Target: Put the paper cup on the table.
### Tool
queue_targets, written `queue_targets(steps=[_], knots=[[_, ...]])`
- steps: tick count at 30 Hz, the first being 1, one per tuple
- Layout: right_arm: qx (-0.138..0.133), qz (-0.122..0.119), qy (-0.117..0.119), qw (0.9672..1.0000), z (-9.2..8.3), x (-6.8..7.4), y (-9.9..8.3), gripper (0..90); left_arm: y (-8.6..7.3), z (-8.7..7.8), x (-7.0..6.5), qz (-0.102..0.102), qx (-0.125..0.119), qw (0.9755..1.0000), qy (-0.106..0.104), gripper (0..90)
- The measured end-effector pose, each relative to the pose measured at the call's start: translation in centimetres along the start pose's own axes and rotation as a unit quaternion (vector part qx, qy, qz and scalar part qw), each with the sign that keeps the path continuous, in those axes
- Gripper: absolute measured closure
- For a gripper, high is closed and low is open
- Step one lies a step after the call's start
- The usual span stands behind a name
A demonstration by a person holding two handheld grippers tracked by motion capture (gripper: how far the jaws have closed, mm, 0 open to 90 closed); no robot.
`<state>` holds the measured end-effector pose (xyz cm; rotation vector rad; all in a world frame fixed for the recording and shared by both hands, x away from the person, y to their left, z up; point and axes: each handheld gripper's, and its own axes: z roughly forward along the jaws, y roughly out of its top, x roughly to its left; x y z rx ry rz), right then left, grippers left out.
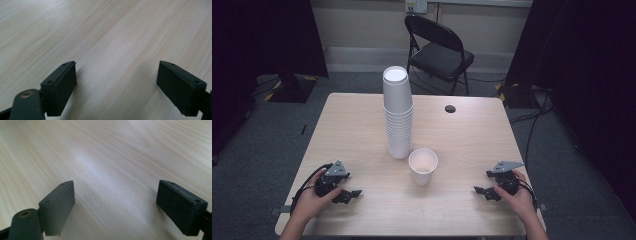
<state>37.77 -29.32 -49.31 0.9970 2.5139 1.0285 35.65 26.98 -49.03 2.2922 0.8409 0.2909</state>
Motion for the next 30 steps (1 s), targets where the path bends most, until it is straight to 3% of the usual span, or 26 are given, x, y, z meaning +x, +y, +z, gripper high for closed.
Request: queue_targets(steps=[1,5,12,30], knots=[[0.001,-0.011,-0.005,0.9999,0.0,0.1,-0.1,14.2,-0.1,0.0,0.0,-0.002,-0.002,1.0,-0.001,16.2],[-0.025,-0.01,-0.006,0.9996,0.1,0.1,-0.7,13.2,-0.2,0.0,-0.1,0.004,-0.002,1.0,0.0,15.5],[-0.028,-0.01,-0.003,0.9996,0.0,0.1,-0.8,13.2,-1.4,0.2,0.3,0.012,-0.051,0.9986,-0.003,11.8],[-0.029,-0.01,-0.005,0.9995,0.0,0.1,-0.9,13.2,-1.4,0.3,0.2,0.008,-0.05,0.9987,0.0,7.4]])
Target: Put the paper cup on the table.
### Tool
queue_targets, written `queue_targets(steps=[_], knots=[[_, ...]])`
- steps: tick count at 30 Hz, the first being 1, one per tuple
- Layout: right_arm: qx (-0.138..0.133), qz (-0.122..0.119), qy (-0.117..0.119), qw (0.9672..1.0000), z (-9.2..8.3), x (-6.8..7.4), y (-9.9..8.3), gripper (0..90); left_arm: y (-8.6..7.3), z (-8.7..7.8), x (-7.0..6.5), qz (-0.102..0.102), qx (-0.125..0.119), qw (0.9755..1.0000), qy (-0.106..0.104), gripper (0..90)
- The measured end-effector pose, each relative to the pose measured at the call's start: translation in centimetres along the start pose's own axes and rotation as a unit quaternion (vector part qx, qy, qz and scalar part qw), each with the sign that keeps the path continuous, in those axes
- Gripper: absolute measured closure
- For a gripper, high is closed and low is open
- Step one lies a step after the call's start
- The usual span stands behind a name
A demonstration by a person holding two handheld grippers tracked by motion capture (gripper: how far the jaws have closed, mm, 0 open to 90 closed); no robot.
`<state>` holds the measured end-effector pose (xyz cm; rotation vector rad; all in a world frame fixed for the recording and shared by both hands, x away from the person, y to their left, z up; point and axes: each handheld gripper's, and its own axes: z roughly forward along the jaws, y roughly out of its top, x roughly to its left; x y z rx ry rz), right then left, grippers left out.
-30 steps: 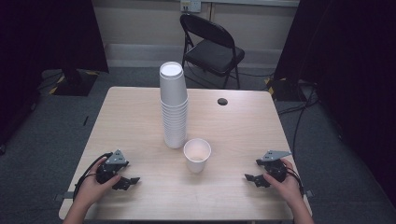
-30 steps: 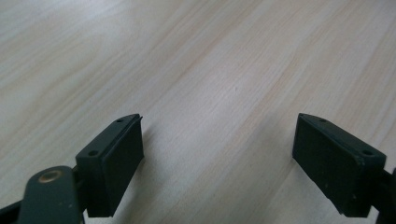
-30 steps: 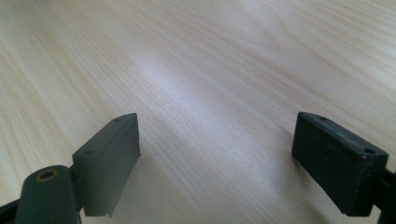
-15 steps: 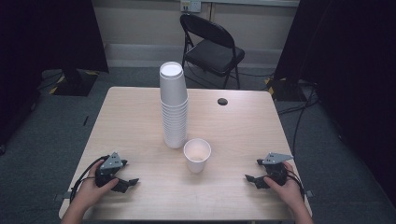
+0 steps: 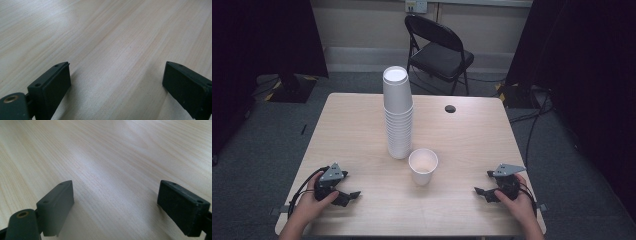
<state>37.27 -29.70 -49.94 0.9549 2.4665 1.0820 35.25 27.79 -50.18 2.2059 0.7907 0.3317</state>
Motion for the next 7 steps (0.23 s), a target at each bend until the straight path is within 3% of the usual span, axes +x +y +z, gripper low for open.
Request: queue_targets(steps=[7], knots=[[0.0,0.0,0.0,1.0,-0.02,0.01,-0.02,13.2,0.0,0.0,0.0,0.0,0.0,1.0,0.0,7.4]])
